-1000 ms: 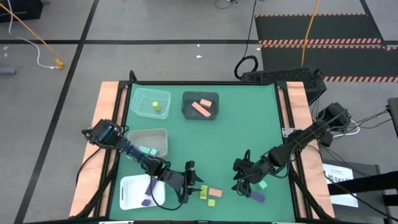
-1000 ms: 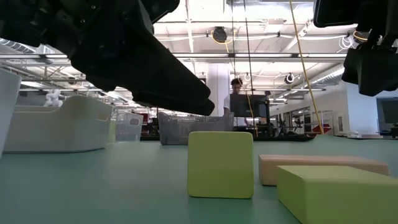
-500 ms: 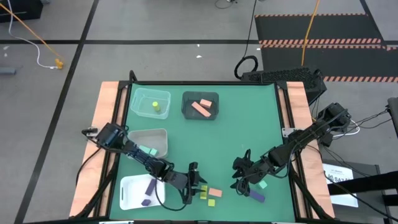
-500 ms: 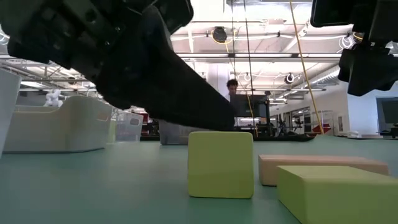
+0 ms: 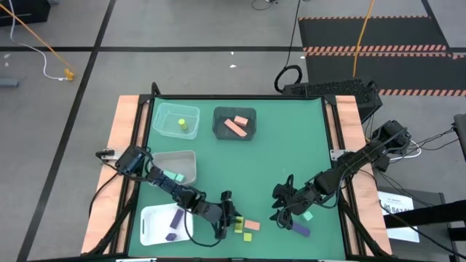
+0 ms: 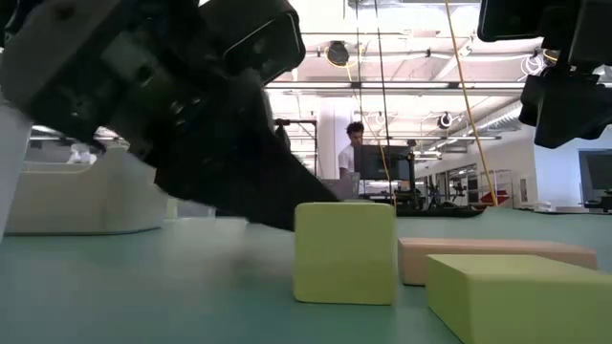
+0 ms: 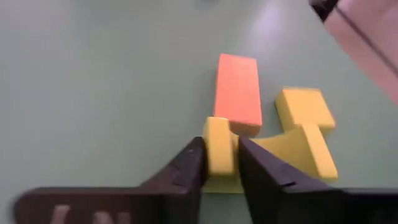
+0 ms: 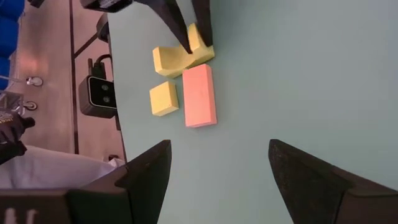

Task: Sort & place blocks by color
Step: Put the left green block into the transparent bin

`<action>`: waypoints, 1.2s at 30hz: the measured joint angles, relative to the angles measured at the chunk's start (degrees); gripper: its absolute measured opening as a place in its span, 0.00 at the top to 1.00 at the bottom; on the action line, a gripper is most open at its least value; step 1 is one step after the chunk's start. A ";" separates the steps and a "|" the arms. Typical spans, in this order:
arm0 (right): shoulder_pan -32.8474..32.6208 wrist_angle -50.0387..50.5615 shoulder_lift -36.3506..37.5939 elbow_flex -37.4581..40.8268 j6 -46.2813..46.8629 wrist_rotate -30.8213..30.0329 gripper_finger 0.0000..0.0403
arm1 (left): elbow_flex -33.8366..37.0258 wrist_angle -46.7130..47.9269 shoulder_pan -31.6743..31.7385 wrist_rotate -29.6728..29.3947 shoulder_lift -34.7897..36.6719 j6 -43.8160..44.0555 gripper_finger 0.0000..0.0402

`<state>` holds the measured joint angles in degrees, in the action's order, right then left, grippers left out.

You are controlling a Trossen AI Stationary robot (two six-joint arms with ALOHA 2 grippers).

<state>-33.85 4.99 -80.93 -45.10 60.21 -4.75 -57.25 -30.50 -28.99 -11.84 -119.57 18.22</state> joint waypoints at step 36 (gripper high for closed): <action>1.45 -0.24 0.00 0.02 -13.87 -25.96 0.36 | 0.04 -4.39 8.77 -24.53 33.90 -21.15 0.89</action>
<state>-32.40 4.75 -80.93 -45.08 46.34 -30.72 -57.21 -34.89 -20.22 -36.37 -85.66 -2.93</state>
